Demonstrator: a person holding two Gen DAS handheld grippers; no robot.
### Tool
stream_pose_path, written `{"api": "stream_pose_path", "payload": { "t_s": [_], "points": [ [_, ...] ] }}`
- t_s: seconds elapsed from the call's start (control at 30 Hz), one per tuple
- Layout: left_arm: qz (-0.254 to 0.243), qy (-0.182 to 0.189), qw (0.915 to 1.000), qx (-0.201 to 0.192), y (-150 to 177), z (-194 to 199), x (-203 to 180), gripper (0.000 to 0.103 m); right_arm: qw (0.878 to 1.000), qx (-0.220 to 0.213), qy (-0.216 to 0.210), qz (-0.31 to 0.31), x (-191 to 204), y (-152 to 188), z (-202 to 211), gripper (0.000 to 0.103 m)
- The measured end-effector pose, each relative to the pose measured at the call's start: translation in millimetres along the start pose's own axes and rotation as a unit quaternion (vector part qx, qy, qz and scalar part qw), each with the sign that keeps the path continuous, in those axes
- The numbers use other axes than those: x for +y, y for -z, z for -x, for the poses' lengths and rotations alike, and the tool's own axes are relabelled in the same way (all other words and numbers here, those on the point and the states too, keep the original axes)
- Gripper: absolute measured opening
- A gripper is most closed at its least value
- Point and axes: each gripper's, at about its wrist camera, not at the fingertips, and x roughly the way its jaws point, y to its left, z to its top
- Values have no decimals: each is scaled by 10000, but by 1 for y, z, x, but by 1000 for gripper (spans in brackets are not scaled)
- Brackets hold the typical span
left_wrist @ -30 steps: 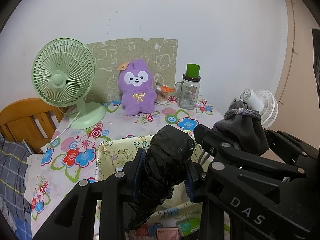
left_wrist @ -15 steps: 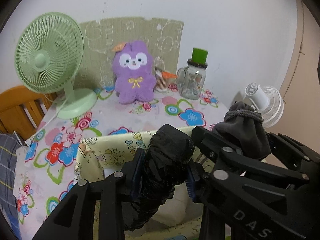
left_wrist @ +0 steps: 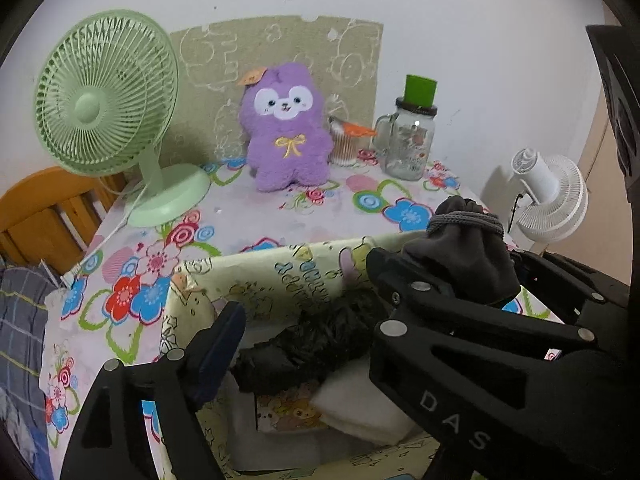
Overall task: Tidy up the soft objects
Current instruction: 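Lower umbrella into box with left tool while right tool lowers grey pouch in, then open both tools and withdraw them from the box toward remaining items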
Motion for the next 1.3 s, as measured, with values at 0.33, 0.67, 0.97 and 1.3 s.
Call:
{"api": "stream_pose_path", "payload": {
  "t_s": [0.33,0.67,0.97,1.3],
  "points": [
    [127,2,9998,174,4,-5,8,87,9994,265,-200,17,3,4,-13,81],
    [86,-4,10000,9,10,14,6,91,9997,204,-117,-10,8,6,2,88],
    [41,28,9999,-98,19,33,2,93,9999,113,-19,-37,10,15,24,88],
    [-22,48,9997,-242,29,56,-5,93,10000,-64,55,-21,15,26,53,89]
  ]
}}
